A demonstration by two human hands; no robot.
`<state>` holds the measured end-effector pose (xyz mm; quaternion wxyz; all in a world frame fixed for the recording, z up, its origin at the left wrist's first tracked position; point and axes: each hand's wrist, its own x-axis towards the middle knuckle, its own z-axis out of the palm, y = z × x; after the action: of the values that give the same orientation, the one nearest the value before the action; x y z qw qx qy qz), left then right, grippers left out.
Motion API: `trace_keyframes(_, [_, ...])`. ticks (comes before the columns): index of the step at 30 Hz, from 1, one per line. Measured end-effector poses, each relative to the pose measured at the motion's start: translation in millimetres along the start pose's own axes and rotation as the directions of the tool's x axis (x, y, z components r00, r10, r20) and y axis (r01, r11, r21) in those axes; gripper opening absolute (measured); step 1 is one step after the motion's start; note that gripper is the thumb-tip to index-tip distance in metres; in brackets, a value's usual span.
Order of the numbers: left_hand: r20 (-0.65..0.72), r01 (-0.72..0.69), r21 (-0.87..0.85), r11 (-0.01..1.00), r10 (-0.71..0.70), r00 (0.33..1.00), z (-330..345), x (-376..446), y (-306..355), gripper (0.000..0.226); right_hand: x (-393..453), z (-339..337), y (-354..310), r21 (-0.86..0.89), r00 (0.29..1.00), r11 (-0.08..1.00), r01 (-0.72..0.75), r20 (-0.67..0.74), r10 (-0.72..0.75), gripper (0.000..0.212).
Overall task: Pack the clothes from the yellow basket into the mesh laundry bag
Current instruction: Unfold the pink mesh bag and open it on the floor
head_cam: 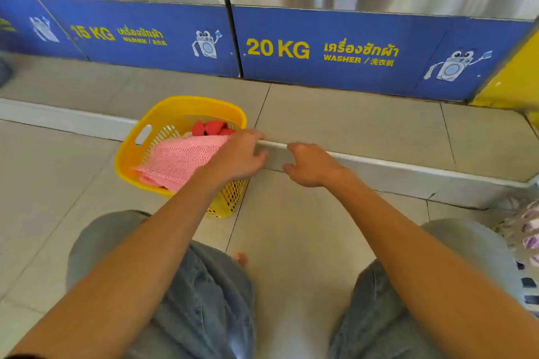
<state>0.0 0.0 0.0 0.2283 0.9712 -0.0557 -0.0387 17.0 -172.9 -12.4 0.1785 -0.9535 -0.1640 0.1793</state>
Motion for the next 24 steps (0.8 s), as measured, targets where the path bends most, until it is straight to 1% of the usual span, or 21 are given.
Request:
trace_keyframes(1, [-0.013, 0.021, -0.016, 1.0, -0.021, 1.0, -3.3, -1.2, -7.5, 0.037, 2.0, -0.1, -4.8, -0.003, 1.0, 1.0, 0.017, 0.0, -0.017, 0.046])
trace_keyframes(3, [-0.045, 0.049, 0.026, 0.998, -0.047, 0.998, -6.7, -2.3, -27.3, 0.045, 2.2, -1.9, -14.9, -0.006, 0.999, 0.999, 0.046, -0.016, -0.046, 0.042])
trace_keyframes(4, [-0.049, 0.082, 0.088, 0.993, -0.078, 0.996, -9.9, -5.3, -35.7, 0.053, 0.4, -3.4, -21.1, -0.005, 0.998, 0.998, 0.056, -0.016, -0.056, 0.039])
trace_keyframes(5, [-0.038, 0.141, 0.152, 0.978, -0.137, 0.99, -10.5, -7.1, -45.5, 0.068, 1.7, -3.2, -25.6, -0.01, 0.997, 0.997, 0.074, -0.022, -0.074, 0.038])
trace_keyframes(6, [0.004, 0.239, 0.201, 0.95, -0.244, 0.97, -10.7, -11.8, -52.6, 0.088, 0.8, -3.8, -29.9, -0.013, 0.996, 0.997, 0.08, -0.024, -0.08, 0.037])
trace_keyframes(7, [0.061, 0.34, 0.243, 0.909, -0.364, 0.93, -11.5, -17.2, -60.0, 0.108, 0.3, -3.6, -33.1, -0.009, 0.996, 0.996, 0.09, -0.027, -0.09, 0.037])
trace_keyframes(8, [0.121, 0.413, 0.287, 0.864, -0.461, 0.879, -11.6, -22.7, -67.0, 0.121, -1.2, -3.4, -36.4, -0.014, 0.995, 0.996, 0.094, -0.025, -0.094, 0.037])
trace_keyframes(9, [0.177, 0.448, 0.33, 0.831, -0.521, 0.835, -11.1, -27.8, -71.8, 0.127, -3.1, -3.2, -39.3, -0.016, 0.995, 0.995, 0.095, -0.017, -0.095, 0.038])
trace_keyframes(10, [0.224, 0.454, 0.357, 0.817, -0.547, 0.807, -10.9, -31.5, -76.3, 0.126, -5.1, -3.6, -42.3, -0.02, 0.995, 0.995, 0.095, -0.004, -0.095, 0.04])
trace_keyframes(11, [0.258, 0.433, 0.366, 0.824, -0.537, 0.803, -10.4, -33.1, -79.2, 0.117, -6.1, -3.1, -43.9, -0.023, 0.995, 0.995, 0.1, 0.005, -0.1, 0.043])
trace_keyframes(13, [0.275, 0.361, 0.382, 0.851, -0.477, 0.835, -11.1, -33.8, -80.0, 0.085, -8.6, -4.3, -46.6, -0.024, 0.994, 0.994, 0.108, 0.016, -0.107, 0.046])
trace_keyframes(14, [0.262, 0.326, 0.393, 0.86, -0.445, 0.857, -11.8, -33.6, -79.6, 0.07, -10.2, -5.6, -47.6, -0.02, 0.994, 0.994, 0.111, 0.016, -0.111, 0.046])
trace_keyframes(16, [0.208, 0.305, 0.391, 0.869, -0.406, 0.89, -13.9, -33.8, -75.0, 0.053, -12.5, -7.8, -48.5, -0.021, 0.993, 0.993, 0.113, 0.023, -0.112, 0.045])
trace_keyframes(19, [0.092, 0.33, 0.315, 0.89, -0.375, 0.923, -26.8, -33.3, -60.3, 0.045, -14.4, -9.1, -46.1, -0.018, 0.994, 0.994, 0.105, 0.027, -0.105, 0.043])
trace_keyframes(21, [-0.019, 0.314, 0.202, 0.928, -0.317, 0.948, -35.3, -32.3, -48.8, 0.036, -16.9, -10.7, -44.6, -0.012, 0.993, 0.993, 0.116, 0.018, -0.116, 0.045])
trace_keyframes(22, [-0.067, 0.292, 0.095, 0.952, -0.287, 0.956, -39.2, -32.6, -41.4, 0.031, -18.4, -11.8, -44.3, 0.006, 0.992, 0.993, 0.122, 0.022, -0.122, 0.051])
trace_keyframes(23, [-0.092, 0.272, -0.053, 0.961, -0.276, 0.957, -42.5, -33.0, -32.9, 0.026, -19.2, -12.2, -43.6, 0.041, 0.991, 0.991, 0.13, 0.027, -0.131, 0.063])
trace_keyframes(24, [-0.092, 0.256, -0.23, 0.939, -0.282, 0.955, -45.5, -33.1, -23.1, 0.022, -21.2, -13.7, -43.4, 0.094, 0.99, 0.987, 0.133, 0.033, -0.137, 0.079])
